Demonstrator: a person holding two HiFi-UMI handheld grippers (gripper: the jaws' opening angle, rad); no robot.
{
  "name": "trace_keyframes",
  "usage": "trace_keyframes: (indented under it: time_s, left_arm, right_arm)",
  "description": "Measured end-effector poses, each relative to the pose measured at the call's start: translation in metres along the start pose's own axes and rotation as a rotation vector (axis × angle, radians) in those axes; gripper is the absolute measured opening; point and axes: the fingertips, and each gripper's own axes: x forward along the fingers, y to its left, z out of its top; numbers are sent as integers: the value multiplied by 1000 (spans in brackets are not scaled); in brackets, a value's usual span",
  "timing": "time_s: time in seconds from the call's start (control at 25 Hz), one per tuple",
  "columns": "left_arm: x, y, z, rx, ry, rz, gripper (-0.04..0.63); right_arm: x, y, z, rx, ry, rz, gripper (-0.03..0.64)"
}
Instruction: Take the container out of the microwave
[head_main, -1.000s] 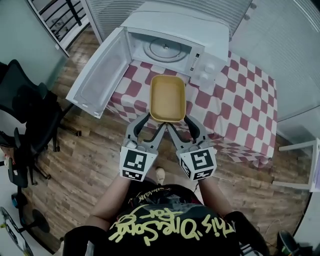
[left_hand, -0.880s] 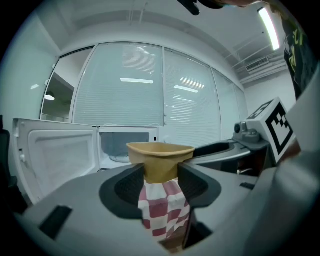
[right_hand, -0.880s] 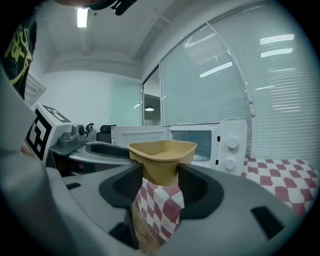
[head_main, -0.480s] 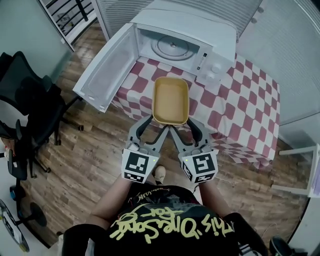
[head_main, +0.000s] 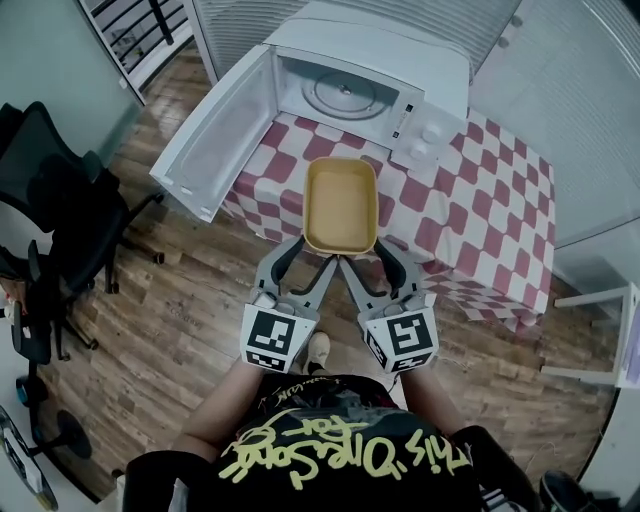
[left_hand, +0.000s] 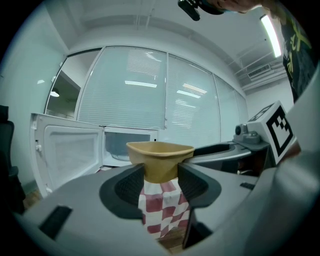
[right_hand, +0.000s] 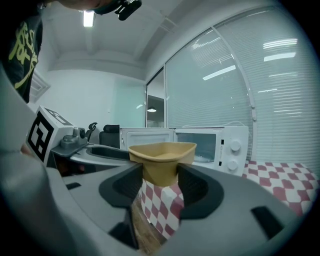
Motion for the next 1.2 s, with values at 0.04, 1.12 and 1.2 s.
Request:
trace_keyframes:
  time_s: [0.04, 1.12, 1.2]
  left_arm:
    - [-3, -1, 0, 1, -2, -5, 215]
    - [-163, -40, -9, 53, -46, -123, 215]
    - [-173, -42, -14, 63, -35, -130, 215]
  right_arm:
    - [-2, 3, 0, 4, -2, -6, 224]
    - [-100, 144, -5, 54, -46, -120, 219]
    - [-105, 152, -7, 52, -52, -117, 219]
